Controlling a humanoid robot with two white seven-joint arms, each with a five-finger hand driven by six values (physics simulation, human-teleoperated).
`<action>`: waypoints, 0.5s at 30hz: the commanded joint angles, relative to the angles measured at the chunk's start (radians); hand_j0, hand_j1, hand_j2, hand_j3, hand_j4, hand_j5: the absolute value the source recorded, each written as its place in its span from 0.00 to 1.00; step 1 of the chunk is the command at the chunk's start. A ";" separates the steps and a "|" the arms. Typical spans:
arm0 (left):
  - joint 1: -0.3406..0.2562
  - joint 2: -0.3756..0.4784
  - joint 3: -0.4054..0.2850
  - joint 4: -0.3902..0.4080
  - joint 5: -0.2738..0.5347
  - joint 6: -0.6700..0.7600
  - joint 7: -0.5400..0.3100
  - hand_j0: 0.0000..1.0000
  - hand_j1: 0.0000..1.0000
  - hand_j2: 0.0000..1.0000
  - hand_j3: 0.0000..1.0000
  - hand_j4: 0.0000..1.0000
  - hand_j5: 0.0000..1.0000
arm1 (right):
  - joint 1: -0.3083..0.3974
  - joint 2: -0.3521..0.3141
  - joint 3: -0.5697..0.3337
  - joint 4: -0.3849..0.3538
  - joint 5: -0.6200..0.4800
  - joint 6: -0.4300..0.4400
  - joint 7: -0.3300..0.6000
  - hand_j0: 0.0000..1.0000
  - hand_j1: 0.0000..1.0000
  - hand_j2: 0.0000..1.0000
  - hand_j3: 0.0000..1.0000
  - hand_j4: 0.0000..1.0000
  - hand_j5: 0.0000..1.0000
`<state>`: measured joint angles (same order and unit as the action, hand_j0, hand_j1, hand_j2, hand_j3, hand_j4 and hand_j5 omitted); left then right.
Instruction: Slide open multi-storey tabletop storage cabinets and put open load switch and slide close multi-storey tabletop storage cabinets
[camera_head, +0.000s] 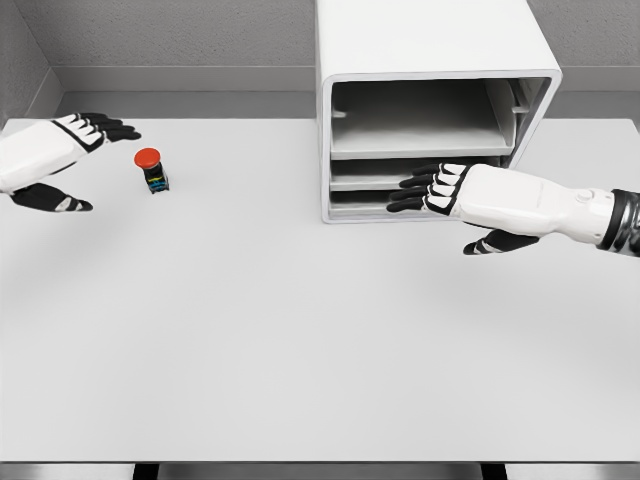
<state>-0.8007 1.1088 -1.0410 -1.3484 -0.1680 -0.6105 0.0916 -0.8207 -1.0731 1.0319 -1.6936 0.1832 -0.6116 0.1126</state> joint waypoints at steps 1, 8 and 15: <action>0.000 -0.036 -0.011 0.002 0.067 0.000 -0.081 1.00 1.00 1.00 1.00 1.00 1.00 | 0.000 -0.001 -0.001 0.000 -0.007 0.001 -0.001 1.00 1.00 1.00 1.00 1.00 1.00; -0.060 -0.124 -0.001 0.058 0.067 0.000 -0.300 1.00 1.00 1.00 1.00 1.00 1.00 | -0.009 -0.002 -0.004 0.011 -0.013 0.001 -0.076 1.00 1.00 1.00 1.00 1.00 1.00; -0.118 -0.135 0.003 0.066 0.067 0.000 -0.323 1.00 1.00 1.00 1.00 1.00 1.00 | -0.041 0.019 0.030 0.017 -0.019 0.001 -0.059 1.00 1.00 1.00 1.00 1.00 1.00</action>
<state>-0.9204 0.9780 -1.0418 -1.2860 -0.1087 -0.6118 -0.2195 -0.8683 -1.0594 1.0527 -1.6778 0.1719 -0.6113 0.0510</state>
